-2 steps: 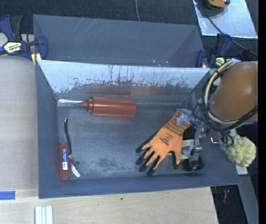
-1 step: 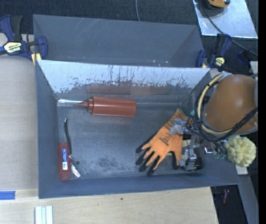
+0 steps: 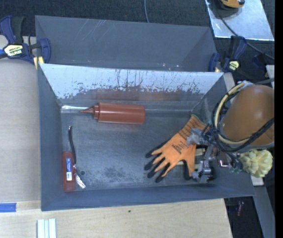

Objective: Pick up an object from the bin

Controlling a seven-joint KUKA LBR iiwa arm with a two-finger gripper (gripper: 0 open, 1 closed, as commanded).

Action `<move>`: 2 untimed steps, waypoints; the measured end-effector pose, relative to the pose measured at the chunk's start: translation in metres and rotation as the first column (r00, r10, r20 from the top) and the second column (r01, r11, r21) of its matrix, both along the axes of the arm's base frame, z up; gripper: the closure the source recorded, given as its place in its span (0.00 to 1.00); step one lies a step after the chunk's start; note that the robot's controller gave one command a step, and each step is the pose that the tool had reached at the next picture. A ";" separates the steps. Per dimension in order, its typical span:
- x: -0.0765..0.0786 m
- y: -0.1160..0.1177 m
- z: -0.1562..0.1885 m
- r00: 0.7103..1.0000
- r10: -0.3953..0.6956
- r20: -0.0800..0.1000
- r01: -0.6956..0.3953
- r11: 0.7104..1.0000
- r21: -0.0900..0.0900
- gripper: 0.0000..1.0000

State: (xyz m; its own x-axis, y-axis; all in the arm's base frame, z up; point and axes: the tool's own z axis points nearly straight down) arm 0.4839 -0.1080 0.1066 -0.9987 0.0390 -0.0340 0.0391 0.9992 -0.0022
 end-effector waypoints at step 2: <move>0.001 0.009 -0.001 0.994 0.109 -0.003 -0.109 0.994 0.000 1.00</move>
Offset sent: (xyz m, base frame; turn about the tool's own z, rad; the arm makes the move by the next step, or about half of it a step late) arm 0.0000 0.0000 0.0000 0.0000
